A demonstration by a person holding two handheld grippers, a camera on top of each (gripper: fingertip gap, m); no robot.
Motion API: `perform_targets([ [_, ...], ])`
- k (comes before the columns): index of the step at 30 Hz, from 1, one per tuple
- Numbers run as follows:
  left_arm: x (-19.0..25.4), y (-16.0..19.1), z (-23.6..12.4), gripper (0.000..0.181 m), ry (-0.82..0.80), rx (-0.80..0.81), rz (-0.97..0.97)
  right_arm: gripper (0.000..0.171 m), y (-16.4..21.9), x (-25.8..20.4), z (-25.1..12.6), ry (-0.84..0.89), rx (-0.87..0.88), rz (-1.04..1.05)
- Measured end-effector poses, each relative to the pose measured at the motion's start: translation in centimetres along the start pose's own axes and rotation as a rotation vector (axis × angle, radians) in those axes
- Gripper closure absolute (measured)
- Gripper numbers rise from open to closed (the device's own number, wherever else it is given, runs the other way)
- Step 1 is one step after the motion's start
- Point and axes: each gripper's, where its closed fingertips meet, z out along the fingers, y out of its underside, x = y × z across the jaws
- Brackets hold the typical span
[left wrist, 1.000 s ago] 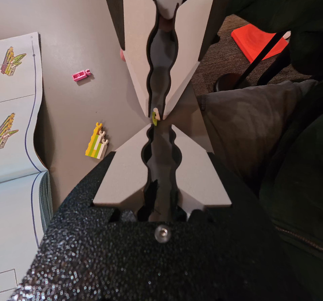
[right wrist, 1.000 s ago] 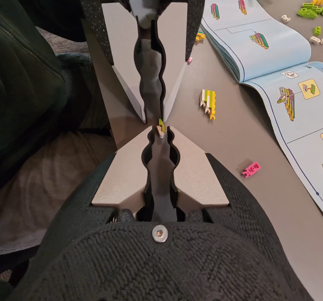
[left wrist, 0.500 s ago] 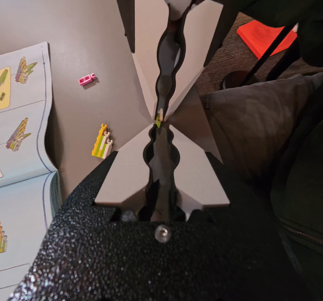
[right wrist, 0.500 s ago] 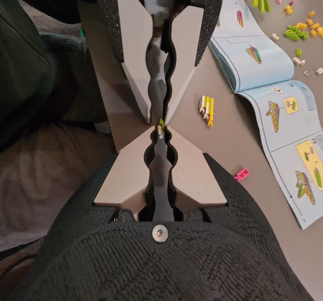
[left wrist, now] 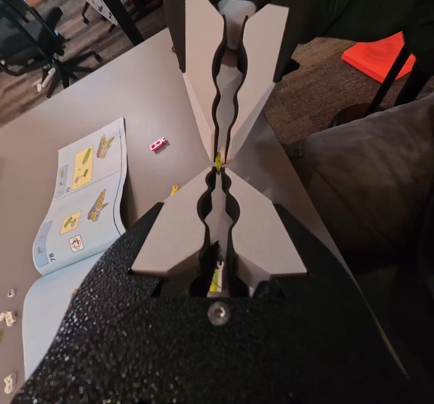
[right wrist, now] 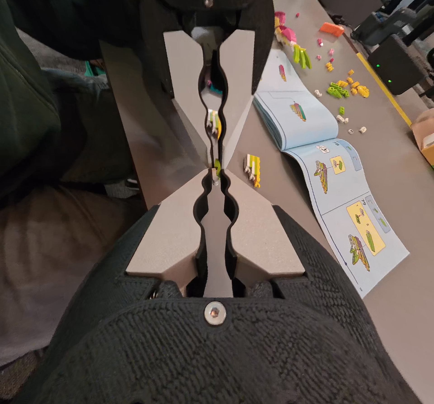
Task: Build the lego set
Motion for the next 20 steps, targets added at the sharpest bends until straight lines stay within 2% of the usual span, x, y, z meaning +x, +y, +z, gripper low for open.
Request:
perform_targets([
  [1,0.0,-0.2,-0.1,0.180,0.002,0.011,0.001,0.165,-0.2,0.1,-0.1,0.003,0.020,0.011],
  [12,-0.5,-2.0,-1.4,0.181,-0.009,0.187,-0.065,0.166,-2.4,0.7,-1.4,0.026,0.181,0.086],
  [20,-1.0,-2.3,-1.6,0.181,-0.062,0.202,-0.051,0.166,-2.9,1.3,-1.6,0.064,0.199,0.113],
])
